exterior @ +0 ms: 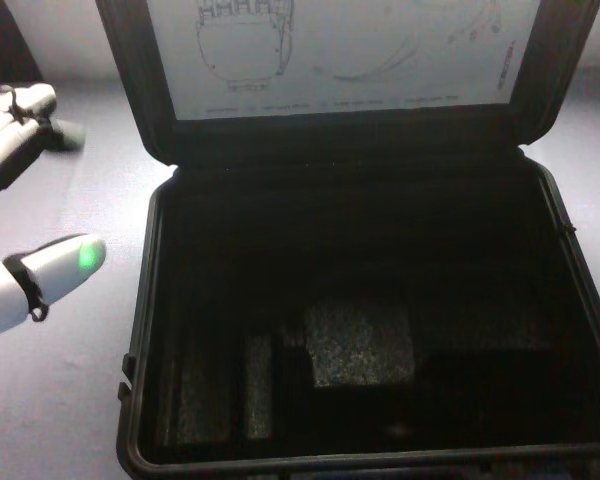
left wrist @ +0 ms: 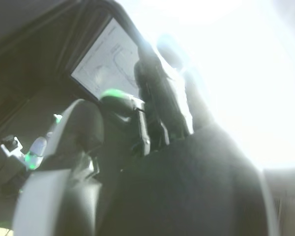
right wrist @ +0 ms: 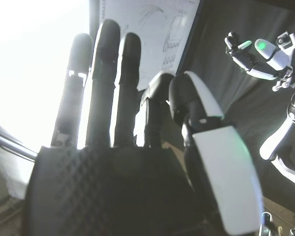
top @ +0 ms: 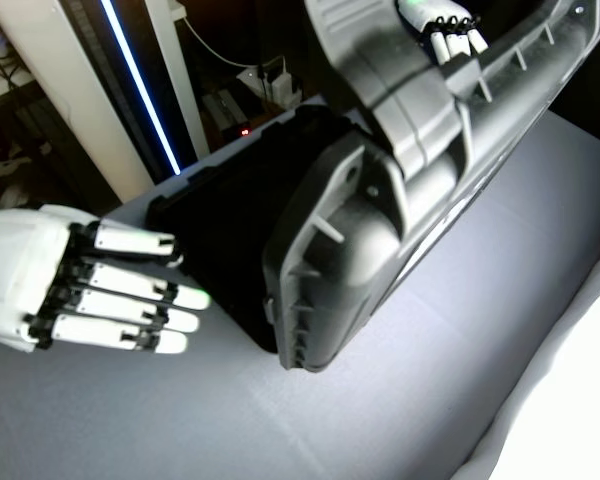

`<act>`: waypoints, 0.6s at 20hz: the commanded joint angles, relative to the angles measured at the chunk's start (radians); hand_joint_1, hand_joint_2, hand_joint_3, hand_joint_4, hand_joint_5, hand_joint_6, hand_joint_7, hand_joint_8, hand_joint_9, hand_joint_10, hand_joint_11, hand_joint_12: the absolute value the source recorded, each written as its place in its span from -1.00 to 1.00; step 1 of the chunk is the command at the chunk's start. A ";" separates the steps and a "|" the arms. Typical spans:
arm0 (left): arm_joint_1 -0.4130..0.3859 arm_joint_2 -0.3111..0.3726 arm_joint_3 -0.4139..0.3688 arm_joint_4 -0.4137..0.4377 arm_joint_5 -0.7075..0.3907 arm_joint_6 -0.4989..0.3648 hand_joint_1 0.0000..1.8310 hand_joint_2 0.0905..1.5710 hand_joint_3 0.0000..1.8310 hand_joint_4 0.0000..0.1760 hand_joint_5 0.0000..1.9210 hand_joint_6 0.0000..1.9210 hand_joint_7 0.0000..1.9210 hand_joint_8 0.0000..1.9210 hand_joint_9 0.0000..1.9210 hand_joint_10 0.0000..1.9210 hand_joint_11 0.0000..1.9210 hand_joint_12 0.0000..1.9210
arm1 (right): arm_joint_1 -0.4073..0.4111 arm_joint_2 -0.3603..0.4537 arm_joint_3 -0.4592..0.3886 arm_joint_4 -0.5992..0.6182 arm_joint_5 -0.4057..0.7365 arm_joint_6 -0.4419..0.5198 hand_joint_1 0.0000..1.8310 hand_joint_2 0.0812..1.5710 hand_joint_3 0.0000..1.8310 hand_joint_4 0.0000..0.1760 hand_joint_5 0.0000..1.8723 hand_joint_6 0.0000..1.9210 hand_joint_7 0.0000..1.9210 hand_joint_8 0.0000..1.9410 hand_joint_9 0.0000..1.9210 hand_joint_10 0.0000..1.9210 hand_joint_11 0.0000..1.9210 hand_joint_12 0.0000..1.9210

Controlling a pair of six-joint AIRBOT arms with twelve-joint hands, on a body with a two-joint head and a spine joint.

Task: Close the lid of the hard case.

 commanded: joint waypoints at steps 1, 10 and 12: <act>-0.004 0.003 0.004 -0.004 -0.128 -0.003 -1.00 0.56 -0.98 -1.00 -1.00 -1.00 -0.99 -1.00 -0.98 -1.00 -1.00 -0.87 | 0.008 0.001 0.005 0.023 0.124 0.003 -0.43 0.63 -1.00 -1.00 -0.75 -1.00 -0.74 -1.00 -0.75 -1.00 -0.82 -0.79; -0.093 -0.039 0.093 -0.033 -0.019 -0.012 -1.00 0.60 -0.99 -1.00 -1.00 -1.00 -0.99 -0.99 -0.98 -1.00 -0.99 -0.94 | 0.022 -0.019 0.065 0.090 0.030 0.003 -0.62 0.63 -1.00 -1.00 -0.83 -1.00 -0.83 -1.00 -0.85 -1.00 -0.88 -0.93; -0.130 -0.050 0.123 -0.038 0.026 -0.012 -0.96 0.70 -0.97 -1.00 -1.00 -1.00 -0.99 -1.00 -0.99 -1.00 -1.00 -0.95 | 0.050 -0.029 0.098 0.105 -0.028 0.003 -0.76 0.61 -1.00 -1.00 -0.87 -1.00 -0.88 -1.00 -0.89 -1.00 -0.90 -0.94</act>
